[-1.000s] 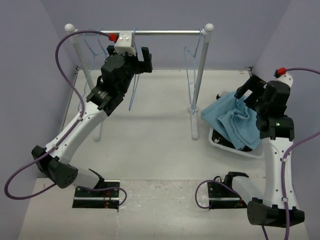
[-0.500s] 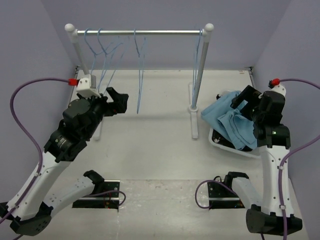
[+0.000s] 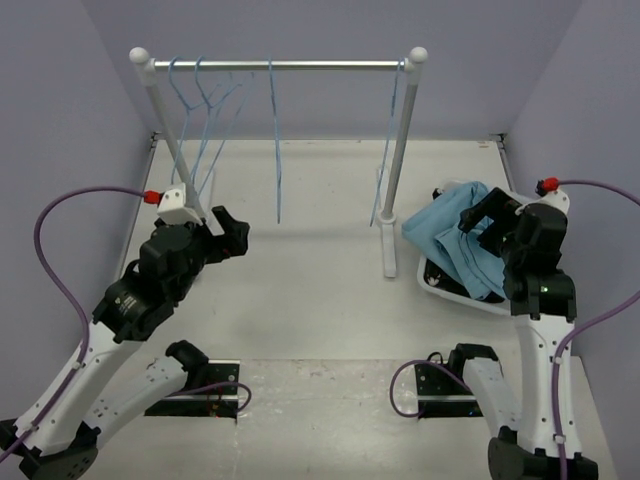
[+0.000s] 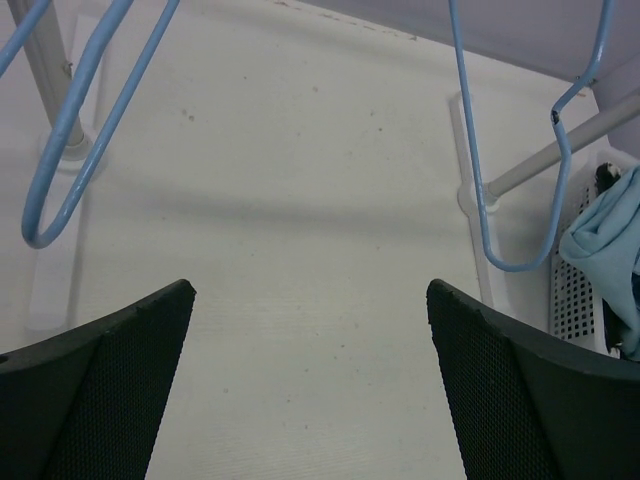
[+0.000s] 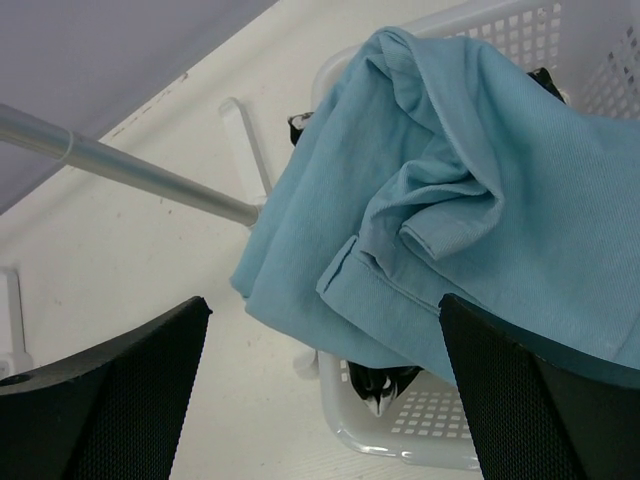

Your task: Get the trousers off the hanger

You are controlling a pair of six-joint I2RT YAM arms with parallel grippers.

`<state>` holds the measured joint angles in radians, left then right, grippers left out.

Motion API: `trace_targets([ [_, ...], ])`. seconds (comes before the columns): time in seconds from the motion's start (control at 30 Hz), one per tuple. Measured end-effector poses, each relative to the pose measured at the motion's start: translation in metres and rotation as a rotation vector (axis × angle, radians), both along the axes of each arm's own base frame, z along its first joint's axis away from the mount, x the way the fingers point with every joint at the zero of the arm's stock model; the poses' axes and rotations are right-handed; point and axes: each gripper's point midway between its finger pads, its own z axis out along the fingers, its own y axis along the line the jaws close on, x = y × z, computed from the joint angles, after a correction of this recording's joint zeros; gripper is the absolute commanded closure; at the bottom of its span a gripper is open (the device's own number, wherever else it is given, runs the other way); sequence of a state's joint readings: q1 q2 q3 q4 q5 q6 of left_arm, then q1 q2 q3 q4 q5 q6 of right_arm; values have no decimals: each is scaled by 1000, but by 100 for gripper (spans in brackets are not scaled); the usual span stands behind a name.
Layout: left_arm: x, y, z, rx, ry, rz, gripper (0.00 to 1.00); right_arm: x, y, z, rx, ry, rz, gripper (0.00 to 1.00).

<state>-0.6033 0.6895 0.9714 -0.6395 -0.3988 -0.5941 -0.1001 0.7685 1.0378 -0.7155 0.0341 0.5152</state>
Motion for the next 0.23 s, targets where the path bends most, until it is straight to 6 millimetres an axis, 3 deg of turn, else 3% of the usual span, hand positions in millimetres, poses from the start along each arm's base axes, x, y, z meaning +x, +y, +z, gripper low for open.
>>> trace_targets([
  [0.23,3,5,-1,13,0,31,0,1,0,-1,-1,-5,0,1],
])
